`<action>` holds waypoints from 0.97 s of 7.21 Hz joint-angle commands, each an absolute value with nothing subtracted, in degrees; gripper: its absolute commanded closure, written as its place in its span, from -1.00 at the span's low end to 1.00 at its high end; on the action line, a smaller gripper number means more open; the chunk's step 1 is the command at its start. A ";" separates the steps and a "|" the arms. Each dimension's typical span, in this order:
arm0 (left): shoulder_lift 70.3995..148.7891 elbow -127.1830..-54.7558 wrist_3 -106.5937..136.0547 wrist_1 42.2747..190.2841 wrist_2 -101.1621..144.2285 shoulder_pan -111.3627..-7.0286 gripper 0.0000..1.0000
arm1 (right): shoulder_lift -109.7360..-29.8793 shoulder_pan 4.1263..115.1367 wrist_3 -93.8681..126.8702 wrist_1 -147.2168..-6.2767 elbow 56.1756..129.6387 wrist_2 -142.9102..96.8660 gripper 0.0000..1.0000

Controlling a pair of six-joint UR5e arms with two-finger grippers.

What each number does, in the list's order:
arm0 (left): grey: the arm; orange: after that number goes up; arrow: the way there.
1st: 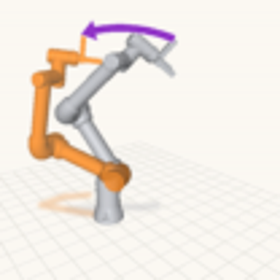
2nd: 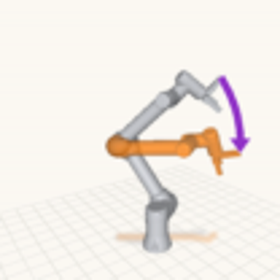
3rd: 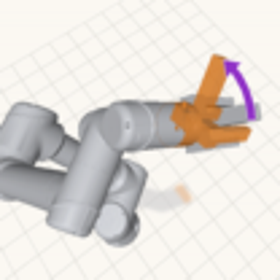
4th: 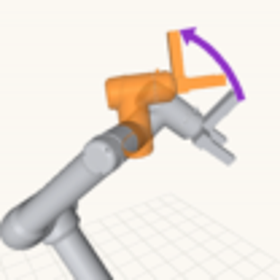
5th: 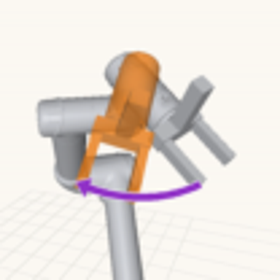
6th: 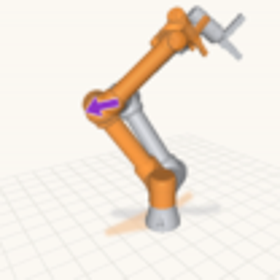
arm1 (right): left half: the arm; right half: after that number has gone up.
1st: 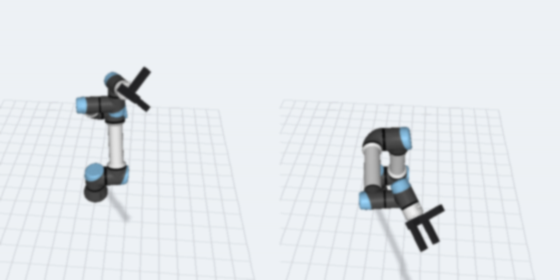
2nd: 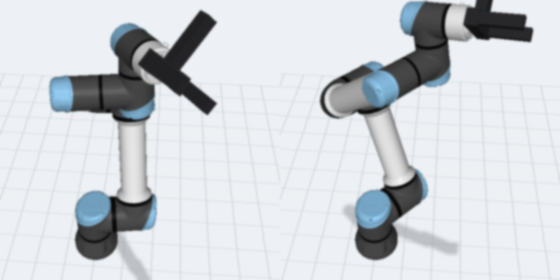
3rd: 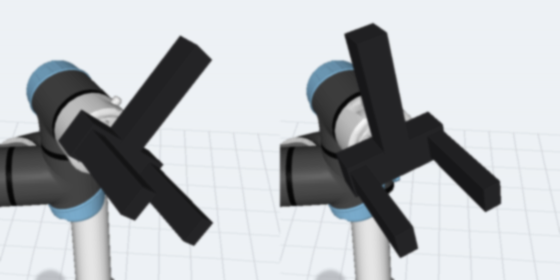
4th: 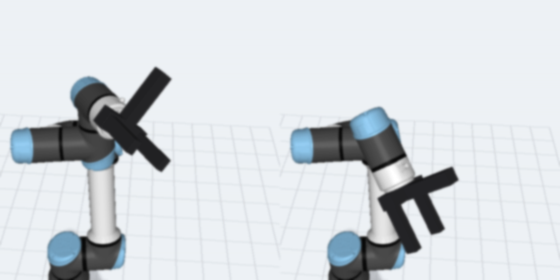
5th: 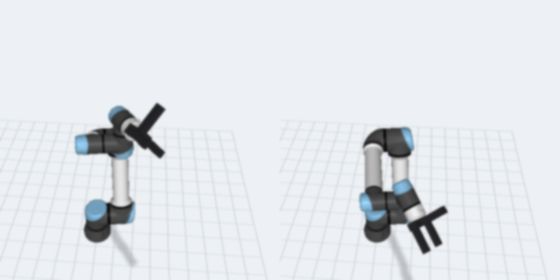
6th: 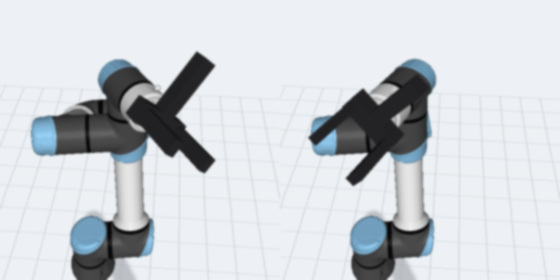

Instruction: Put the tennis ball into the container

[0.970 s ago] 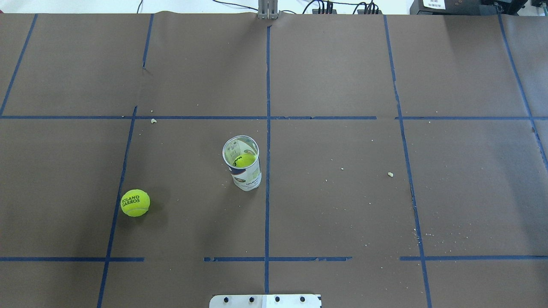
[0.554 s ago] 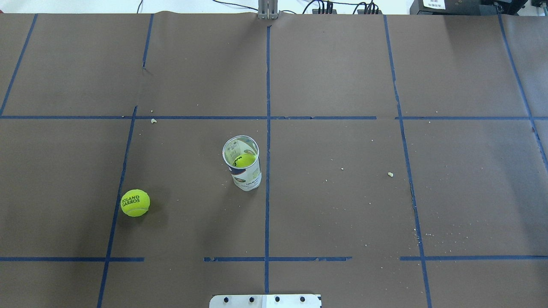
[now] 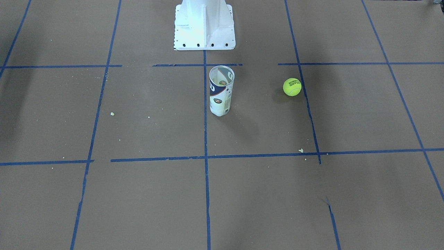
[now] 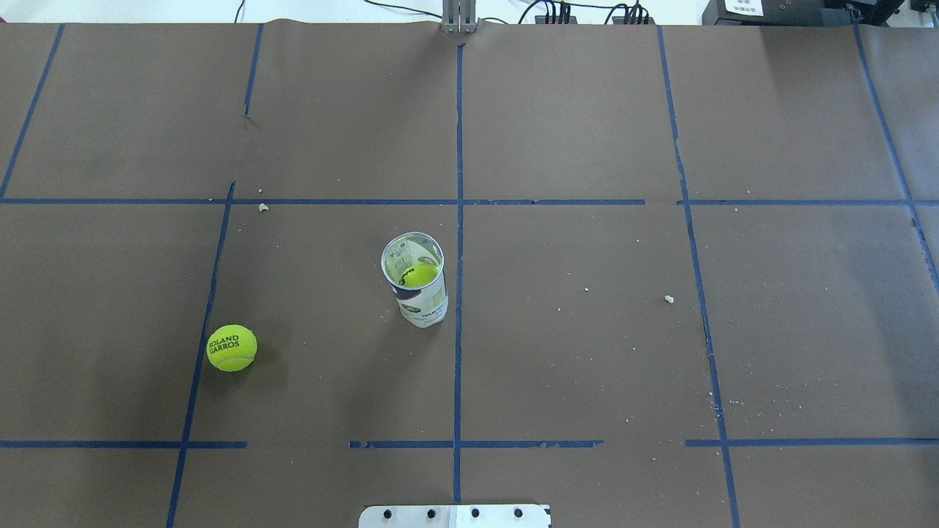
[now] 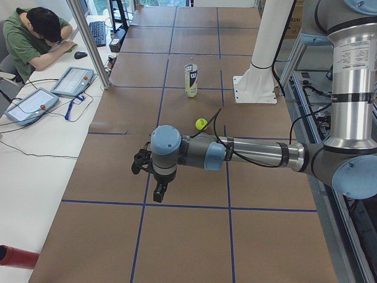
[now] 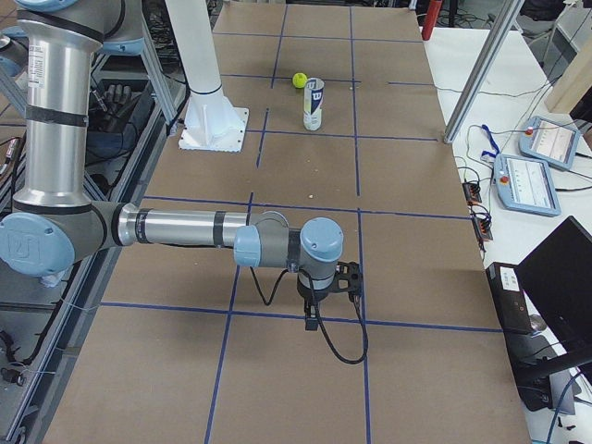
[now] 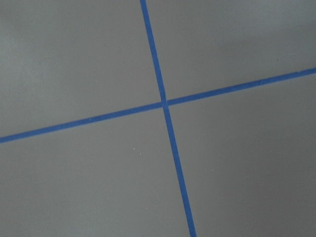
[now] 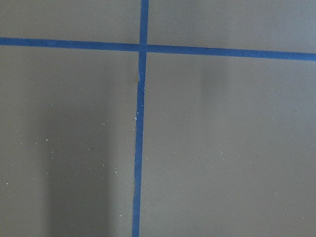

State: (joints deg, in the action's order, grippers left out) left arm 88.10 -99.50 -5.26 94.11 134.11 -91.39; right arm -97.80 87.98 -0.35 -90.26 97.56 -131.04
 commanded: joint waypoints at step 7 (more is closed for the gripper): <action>92.45 -114.14 31.11 96.77 131.08 -73.08 -1.00 | -97.82 87.98 -0.35 -90.35 97.56 -131.04 -1.00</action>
State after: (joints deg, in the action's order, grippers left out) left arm 91.49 -110.51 20.86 96.74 133.88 -78.52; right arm -97.79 87.98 -0.35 -90.32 97.56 -131.05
